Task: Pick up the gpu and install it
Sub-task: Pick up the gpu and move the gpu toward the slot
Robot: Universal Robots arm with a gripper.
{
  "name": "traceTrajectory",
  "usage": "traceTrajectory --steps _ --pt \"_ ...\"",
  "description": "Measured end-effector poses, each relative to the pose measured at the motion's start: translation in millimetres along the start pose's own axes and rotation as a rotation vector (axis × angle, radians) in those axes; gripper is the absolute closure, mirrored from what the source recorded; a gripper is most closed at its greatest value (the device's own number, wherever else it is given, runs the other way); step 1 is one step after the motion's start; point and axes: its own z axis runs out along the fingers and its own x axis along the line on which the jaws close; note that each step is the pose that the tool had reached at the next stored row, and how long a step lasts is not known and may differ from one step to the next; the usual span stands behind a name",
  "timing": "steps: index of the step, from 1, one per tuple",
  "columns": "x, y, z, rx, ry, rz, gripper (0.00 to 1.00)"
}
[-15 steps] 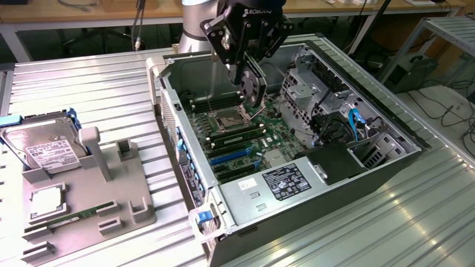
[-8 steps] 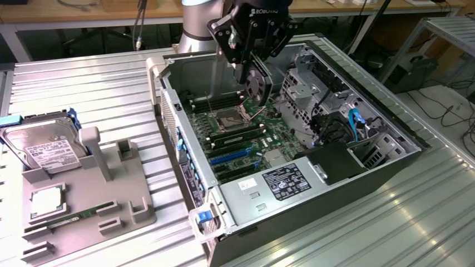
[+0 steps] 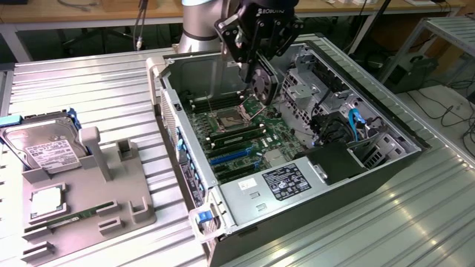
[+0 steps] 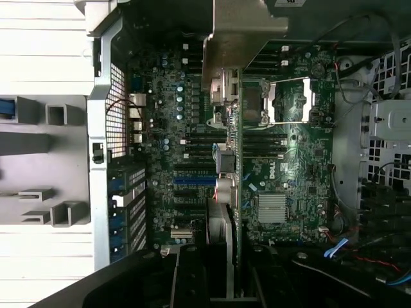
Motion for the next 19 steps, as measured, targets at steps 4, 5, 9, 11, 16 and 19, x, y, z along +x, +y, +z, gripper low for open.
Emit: traceTrajectory --steps 4,5,9,11,16,19 --pt "-3.9 0.0 0.2 -0.0001 -0.0001 0.0 0.72" --pt "-4.8 0.0 0.2 0.0 0.0 0.0 0.72" --pt "-10.3 0.0 0.4 -0.0001 -0.0001 0.0 0.72" --pt "-14.7 -0.1 0.5 -0.0001 -0.0001 0.0 0.72" --pt "-23.7 -0.2 0.9 -0.0002 -0.0001 -0.001 0.72" --pt "-24.9 -0.1 0.8 0.0 0.0 -0.001 0.72"
